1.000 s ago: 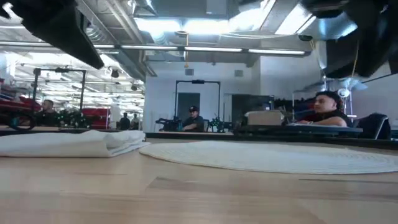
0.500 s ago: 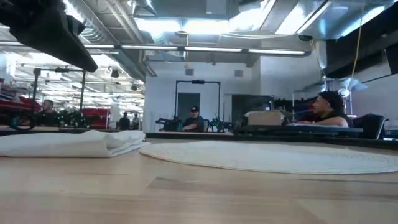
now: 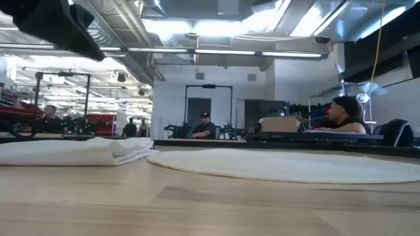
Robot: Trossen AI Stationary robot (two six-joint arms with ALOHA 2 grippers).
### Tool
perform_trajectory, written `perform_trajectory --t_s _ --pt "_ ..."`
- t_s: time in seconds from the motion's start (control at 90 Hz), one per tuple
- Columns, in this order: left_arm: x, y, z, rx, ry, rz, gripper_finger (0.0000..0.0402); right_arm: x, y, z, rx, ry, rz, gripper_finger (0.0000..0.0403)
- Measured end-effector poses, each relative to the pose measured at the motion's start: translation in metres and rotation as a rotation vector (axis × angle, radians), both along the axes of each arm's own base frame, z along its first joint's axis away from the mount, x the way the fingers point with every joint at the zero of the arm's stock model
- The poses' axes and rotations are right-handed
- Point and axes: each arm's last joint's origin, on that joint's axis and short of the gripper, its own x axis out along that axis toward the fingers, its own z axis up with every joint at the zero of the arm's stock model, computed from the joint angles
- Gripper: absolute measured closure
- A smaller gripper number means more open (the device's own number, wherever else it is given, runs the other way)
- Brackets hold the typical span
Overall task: Set table place
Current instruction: Put the green spoon on the right of the white table mat
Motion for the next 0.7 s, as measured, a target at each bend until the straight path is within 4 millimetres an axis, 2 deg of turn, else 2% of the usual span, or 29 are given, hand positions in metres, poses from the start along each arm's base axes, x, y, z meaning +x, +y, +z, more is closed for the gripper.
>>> perform_trajectory --t_s 0.222,0.5,0.611,0.7 --pt "-0.003 0.003 0.011 -0.01 -0.032 -0.033 0.0402 0.032 -0.015 0.0 0.153 -0.174 0.155 0.0403" --pt "-0.004 0.004 0.012 -0.007 -0.029 -0.04 0.0402 0.077 -0.06 0.007 0.242 -0.455 0.399 0.0403" --pt "-0.004 0.005 0.011 -0.004 -0.023 -0.036 0.0402 0.088 -0.075 0.011 0.255 -0.592 0.503 0.0403" --pt "-0.004 0.005 0.011 -0.003 -0.022 -0.036 0.0402 0.091 -0.087 0.01 0.252 -0.611 0.532 0.0403"
